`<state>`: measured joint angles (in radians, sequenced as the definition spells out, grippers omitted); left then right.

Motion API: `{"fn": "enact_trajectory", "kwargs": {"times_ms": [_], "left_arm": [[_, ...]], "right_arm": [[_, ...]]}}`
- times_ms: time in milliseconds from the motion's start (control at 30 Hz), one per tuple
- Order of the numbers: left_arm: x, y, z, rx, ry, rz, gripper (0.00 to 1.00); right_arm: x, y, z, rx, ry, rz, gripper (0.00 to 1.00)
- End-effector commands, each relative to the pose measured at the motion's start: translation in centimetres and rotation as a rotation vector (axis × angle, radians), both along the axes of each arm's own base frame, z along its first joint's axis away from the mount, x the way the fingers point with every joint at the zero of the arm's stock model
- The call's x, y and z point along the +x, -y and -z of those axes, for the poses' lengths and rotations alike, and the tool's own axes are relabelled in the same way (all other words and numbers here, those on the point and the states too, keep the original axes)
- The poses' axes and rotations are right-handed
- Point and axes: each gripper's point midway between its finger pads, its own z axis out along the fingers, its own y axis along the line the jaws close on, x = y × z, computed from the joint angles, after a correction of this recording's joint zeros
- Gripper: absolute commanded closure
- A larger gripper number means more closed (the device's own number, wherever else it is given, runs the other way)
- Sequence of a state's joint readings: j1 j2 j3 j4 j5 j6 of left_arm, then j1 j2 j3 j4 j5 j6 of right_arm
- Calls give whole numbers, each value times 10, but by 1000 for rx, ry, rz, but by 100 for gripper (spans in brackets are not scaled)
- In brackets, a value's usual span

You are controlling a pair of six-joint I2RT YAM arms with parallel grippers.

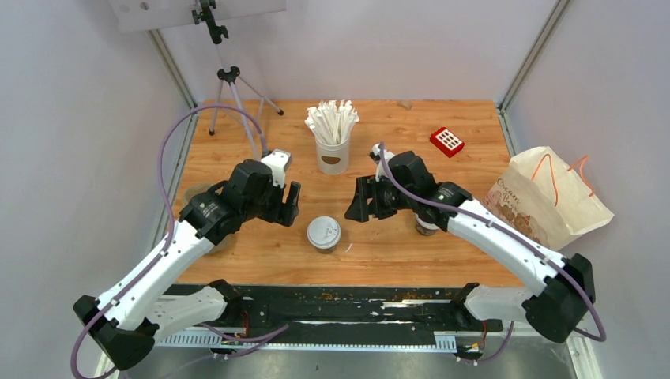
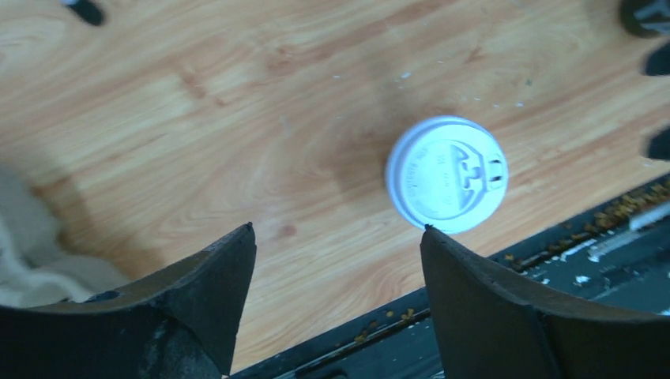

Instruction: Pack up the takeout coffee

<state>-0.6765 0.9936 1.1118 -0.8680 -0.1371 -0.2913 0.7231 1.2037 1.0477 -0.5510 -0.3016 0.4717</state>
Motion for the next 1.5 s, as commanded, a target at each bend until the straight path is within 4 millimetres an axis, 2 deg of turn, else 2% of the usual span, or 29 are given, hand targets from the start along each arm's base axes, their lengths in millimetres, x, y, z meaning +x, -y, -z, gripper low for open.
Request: {"fn": "enact_trajectory", "kwargs": {"times_ms": [0, 133, 300, 600, 833, 1133, 1467], "left_arm": [[-2, 31, -4, -212, 9, 86, 19], [-5, 29, 21, -249, -33, 76, 22], [-6, 38, 45, -313, -78, 93, 30], [-2, 45, 76, -293, -123, 117, 40], [-2, 50, 92, -273, -159, 151, 45], [-5, 46, 110, -227, -188, 170, 53], [-13, 41, 129, -193, -251, 151, 57]], "right_arm": [[17, -20, 1, 8, 38, -52, 34], [23, -32, 20, -32, -15, -103, 34], [27, -39, 39, -69, -50, -133, 42], [22, -47, 55, -106, -88, -200, 52], [18, -54, 68, -143, -114, -228, 62], [19, -57, 77, -169, -119, -245, 73], [17, -54, 94, -188, -123, -254, 78]]}}
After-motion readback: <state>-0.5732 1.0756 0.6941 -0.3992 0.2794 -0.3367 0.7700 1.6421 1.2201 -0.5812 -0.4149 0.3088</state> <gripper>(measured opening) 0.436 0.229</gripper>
